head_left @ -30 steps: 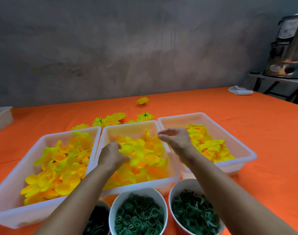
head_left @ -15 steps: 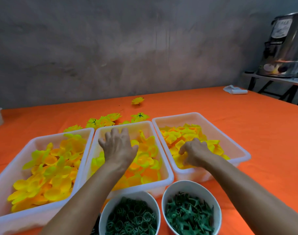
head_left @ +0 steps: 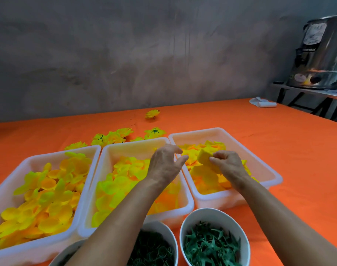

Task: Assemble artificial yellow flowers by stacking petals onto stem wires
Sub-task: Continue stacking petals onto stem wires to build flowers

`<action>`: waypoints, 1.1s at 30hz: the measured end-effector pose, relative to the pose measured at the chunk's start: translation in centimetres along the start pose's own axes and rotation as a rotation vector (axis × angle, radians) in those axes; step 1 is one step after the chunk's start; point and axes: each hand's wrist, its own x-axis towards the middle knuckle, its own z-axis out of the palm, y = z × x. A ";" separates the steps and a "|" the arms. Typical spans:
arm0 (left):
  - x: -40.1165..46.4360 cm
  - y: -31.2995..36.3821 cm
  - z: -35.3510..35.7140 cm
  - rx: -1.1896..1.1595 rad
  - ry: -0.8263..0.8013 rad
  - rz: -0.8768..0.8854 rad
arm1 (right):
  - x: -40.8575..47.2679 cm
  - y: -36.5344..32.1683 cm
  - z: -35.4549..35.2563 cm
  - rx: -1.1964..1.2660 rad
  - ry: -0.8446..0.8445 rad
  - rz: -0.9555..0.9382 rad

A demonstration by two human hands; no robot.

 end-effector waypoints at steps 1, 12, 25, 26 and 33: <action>0.2 0.1 0.4 -0.036 -0.016 0.003 | 0.1 0.1 -0.1 0.100 -0.010 0.007; 0.0 -0.3 3.1 -0.305 -0.156 -0.090 | -0.7 0.2 0.0 0.510 -0.109 0.012; 2.6 0.6 1.9 -0.697 -0.021 -0.232 | 1.3 -4.0 -2.4 0.530 -0.249 -0.026; 2.7 0.7 1.8 -0.693 -0.020 -0.227 | 1.5 -4.5 -2.4 0.489 -0.188 -0.044; 1.8 -0.7 2.3 -0.636 0.078 -0.209 | 1.8 -4.3 -3.4 0.341 0.126 -0.067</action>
